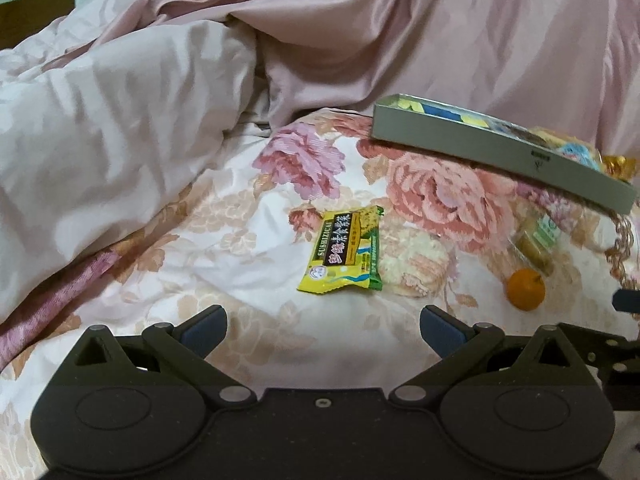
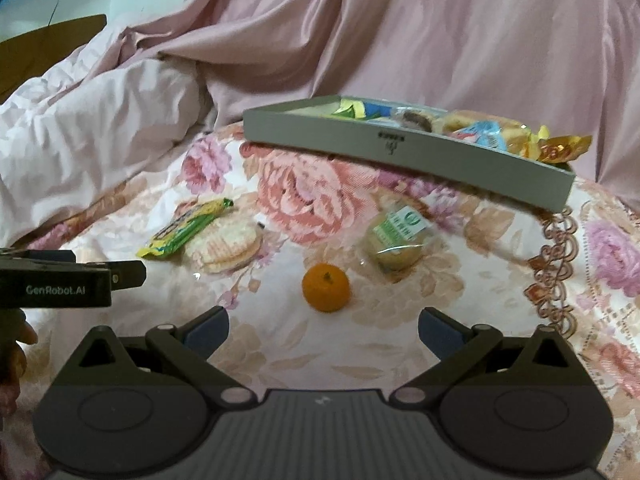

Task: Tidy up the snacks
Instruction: 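Withdraw both open tools and move toward the yellow biscuit packet and mandarin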

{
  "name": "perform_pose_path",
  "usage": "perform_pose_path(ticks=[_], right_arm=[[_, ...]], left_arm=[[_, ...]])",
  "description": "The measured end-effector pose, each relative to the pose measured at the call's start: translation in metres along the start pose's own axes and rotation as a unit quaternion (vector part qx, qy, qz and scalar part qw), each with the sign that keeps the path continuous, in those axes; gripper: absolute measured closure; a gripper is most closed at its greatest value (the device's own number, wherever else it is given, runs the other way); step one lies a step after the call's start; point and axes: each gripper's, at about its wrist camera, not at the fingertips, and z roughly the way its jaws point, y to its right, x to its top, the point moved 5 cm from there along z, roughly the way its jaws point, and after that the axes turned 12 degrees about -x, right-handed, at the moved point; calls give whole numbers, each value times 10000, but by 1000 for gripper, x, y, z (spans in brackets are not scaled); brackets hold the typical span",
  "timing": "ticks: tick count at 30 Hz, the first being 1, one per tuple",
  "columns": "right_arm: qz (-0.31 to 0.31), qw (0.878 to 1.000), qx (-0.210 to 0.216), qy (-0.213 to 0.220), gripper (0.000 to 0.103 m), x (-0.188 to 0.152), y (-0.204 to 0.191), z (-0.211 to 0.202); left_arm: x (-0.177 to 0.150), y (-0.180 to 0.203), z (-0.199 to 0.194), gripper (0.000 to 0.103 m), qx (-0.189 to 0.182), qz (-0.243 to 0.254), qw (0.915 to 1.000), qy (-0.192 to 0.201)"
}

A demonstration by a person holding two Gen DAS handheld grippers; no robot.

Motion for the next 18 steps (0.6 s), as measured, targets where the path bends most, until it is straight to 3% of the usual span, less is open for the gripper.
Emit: perform_pose_path(ticks=[10,18], right_arm=[[-158,9998,15,-119,0,-1,-10,15],[-139,9998,-113,91,0,4,-6,27]], left_arm=[[5,-6,15,1,-23,-29,10000,-73],[19,-10,35,1,29,18,10000,-27]])
